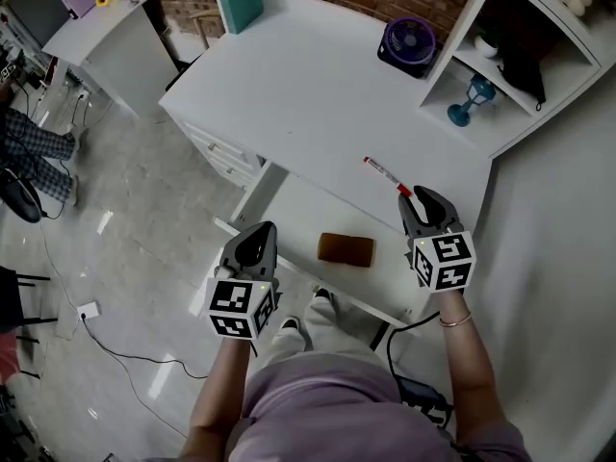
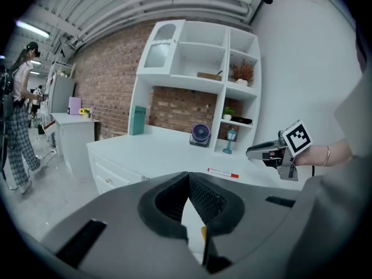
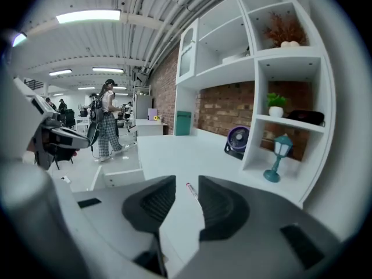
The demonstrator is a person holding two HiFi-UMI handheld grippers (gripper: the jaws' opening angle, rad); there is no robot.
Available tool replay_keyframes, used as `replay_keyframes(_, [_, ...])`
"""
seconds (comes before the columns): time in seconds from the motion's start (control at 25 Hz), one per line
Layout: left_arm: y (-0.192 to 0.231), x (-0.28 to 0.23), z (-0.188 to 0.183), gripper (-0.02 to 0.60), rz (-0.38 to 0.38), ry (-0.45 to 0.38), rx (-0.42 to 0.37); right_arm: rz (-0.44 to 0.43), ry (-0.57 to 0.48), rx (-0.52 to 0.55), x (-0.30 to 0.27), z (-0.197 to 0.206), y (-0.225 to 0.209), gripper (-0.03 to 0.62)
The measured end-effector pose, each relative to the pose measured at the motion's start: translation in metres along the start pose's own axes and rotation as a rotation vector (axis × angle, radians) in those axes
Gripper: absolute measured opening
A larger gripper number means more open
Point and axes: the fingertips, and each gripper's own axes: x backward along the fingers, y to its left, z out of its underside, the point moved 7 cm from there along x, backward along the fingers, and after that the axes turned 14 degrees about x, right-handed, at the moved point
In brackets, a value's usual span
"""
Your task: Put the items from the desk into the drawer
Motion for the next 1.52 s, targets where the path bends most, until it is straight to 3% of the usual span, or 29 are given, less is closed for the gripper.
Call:
replay_keyframes(0.48, [0.012,0.000,0.005,0.000,-0.101,-0.001,0.032,-0.094,0.099,0.066,-0.059,0.023,-0.009,0.137])
replay_keyframes(0.84, [0.014,-0.007,0.006,0.000,-0.133,0.013,0.037,-0.122,0.208,0.163,-0.100,0.052,-0.013,0.144])
replay_keyframes(1.04, [0.014,-0.010,0.007,0.000,-0.143,0.020,0.041,-0.133,0.262,0.163,-0.114,0.067,-0.013,0.146])
replay_keyframes(1.52, [0.020,-0.010,0.009,0.000,-0.163,0.027,0.047,-0.155,0.304,0.210,-0.126,0.078,-0.010,0.139])
